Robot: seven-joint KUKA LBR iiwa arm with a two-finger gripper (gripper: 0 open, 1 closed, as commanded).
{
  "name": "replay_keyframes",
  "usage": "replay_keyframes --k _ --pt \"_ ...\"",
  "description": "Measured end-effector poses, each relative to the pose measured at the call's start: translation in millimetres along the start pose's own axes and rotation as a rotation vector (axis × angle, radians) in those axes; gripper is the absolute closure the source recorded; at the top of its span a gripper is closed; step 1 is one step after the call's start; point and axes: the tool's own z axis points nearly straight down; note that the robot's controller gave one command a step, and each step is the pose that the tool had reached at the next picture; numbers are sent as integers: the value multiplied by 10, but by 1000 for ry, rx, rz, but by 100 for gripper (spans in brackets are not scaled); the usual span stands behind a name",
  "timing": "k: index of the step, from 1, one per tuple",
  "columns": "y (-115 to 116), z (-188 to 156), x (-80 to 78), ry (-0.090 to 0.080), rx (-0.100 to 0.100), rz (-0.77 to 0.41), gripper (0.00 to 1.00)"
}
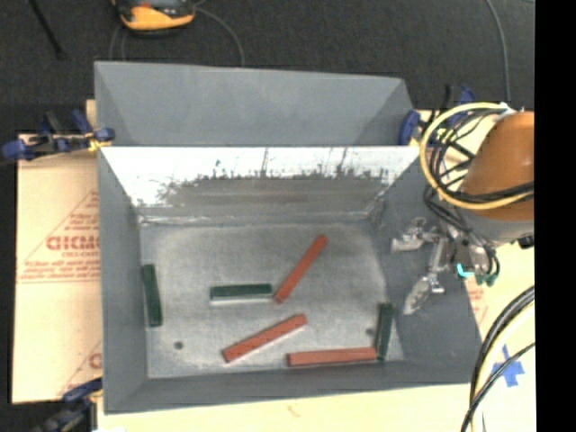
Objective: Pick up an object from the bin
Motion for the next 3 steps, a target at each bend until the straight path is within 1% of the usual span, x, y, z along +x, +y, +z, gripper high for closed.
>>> replay_keyframes --k 1,2,3 --pt "4 -42 -20 -8 2 -4 0" --pt "-3 330 89 -9 2 -316 0" --pt "-24 434 333 -5 0 -730 0"
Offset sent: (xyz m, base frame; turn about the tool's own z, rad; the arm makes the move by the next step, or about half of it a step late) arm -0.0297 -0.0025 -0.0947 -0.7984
